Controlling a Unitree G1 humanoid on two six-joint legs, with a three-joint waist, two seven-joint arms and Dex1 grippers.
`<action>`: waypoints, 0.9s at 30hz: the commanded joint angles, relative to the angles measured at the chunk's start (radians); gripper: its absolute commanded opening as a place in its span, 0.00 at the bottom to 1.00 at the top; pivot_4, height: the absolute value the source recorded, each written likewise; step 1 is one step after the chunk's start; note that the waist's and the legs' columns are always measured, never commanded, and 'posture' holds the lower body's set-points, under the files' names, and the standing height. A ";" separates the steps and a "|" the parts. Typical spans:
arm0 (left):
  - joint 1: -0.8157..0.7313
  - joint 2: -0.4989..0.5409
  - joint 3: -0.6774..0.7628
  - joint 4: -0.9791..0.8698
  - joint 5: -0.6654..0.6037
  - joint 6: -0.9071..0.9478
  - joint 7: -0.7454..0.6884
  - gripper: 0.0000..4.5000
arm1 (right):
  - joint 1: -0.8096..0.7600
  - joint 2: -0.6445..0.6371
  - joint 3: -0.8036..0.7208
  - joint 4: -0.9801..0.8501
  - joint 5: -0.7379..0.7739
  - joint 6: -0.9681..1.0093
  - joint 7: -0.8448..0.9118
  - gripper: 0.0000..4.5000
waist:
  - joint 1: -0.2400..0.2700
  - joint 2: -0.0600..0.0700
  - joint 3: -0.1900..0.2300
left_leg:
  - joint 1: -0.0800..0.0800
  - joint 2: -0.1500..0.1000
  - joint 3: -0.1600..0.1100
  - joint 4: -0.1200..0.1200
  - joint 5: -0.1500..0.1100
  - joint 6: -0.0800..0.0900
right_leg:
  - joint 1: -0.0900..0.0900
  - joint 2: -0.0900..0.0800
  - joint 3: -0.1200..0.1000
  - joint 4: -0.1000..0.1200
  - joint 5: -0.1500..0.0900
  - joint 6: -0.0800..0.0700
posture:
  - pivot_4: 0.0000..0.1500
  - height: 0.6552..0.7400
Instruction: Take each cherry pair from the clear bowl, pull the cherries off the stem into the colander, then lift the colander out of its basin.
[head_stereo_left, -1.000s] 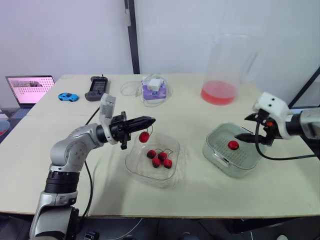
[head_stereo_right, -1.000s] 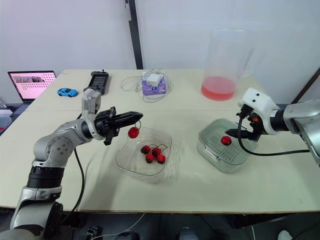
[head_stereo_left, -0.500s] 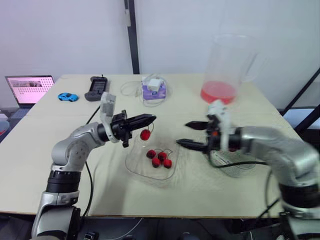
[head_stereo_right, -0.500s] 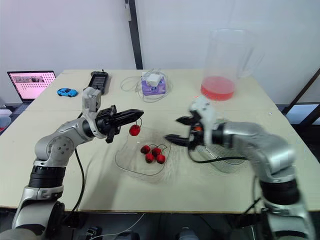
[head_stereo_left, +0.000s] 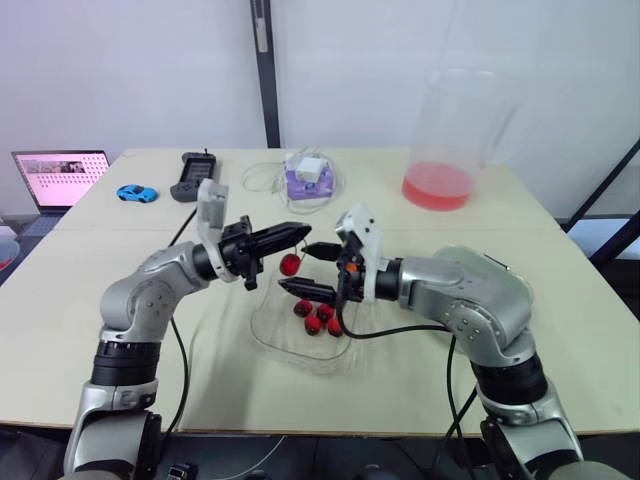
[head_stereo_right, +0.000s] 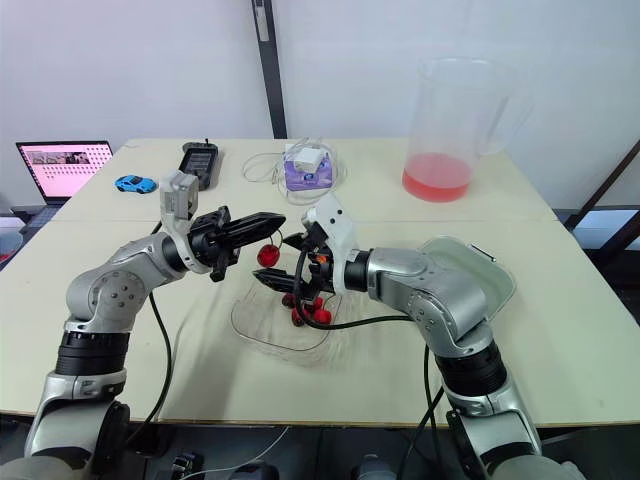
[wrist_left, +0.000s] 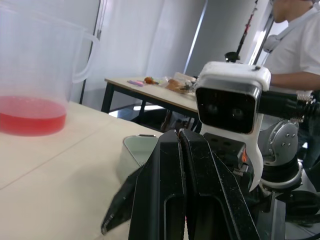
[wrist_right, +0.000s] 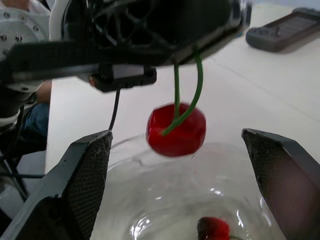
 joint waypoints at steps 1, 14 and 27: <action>-0.006 0.001 0.013 -0.037 -0.010 -0.016 0.004 0.00 | -0.032 0.047 0.020 0.008 -0.012 -0.035 -0.015 0.99 | 0.000 0.000 0.000 | 0.000 0.000 0.000 0.000 0.000 0.000 | 0.000 0.000 0.000 0.000 0.000 0.000 | 1.00 0.92; -0.002 -0.004 0.013 -0.040 -0.010 -0.018 0.012 0.00 | -0.022 0.072 0.011 0.016 -0.019 -0.025 -0.031 0.27 | -0.001 0.000 0.000 | 0.000 0.000 0.000 0.000 0.000 0.000 | -0.001 0.000 0.000 0.001 0.000 0.000 | 1.00 0.92; -0.012 -0.023 0.006 -0.041 -0.016 -0.019 0.018 0.00 | -0.004 -0.004 0.111 -0.011 -0.044 0.057 -0.004 0.27 | -0.001 0.000 0.000 | 0.000 0.000 0.000 0.000 0.000 0.000 | -0.001 0.000 0.000 0.001 0.000 0.000 | 1.00 0.92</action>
